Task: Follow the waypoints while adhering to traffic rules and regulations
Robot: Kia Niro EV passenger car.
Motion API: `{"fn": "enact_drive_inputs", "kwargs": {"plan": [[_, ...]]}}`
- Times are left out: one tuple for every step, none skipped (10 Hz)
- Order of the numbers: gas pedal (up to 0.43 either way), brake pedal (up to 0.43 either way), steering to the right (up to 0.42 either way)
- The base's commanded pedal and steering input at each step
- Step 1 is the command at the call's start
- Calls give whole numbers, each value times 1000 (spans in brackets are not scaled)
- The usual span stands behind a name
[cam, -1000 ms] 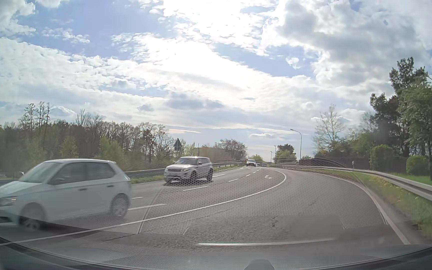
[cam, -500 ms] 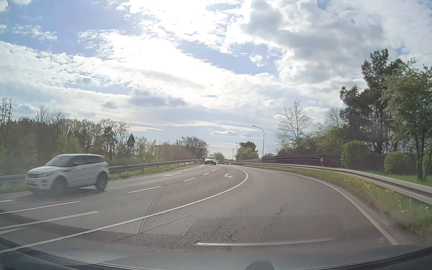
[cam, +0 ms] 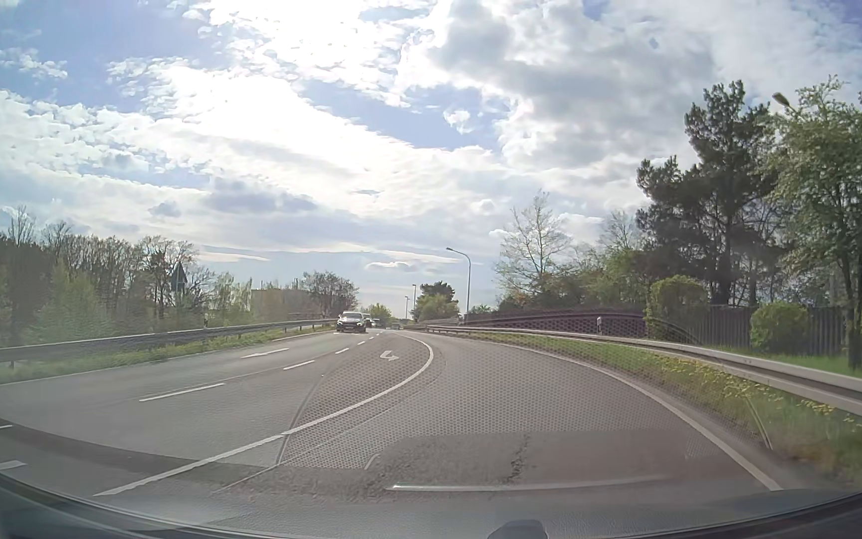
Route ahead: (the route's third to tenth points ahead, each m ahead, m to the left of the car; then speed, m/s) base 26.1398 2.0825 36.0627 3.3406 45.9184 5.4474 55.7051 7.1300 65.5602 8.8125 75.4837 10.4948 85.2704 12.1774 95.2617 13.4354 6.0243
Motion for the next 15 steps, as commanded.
{"fn": "enact_drive_inputs", "kwargs": {"plan": [[469,0,56],[469,0,42],[469,0,30],[469,0,20],[469,0,15],[469,0,11],[469,0,8],[469,0,5],[469,0,4],[469,0,4],[469,0,2],[469,0,0],[469,0,-4],[469,0,-10],[469,0,-18]]}}
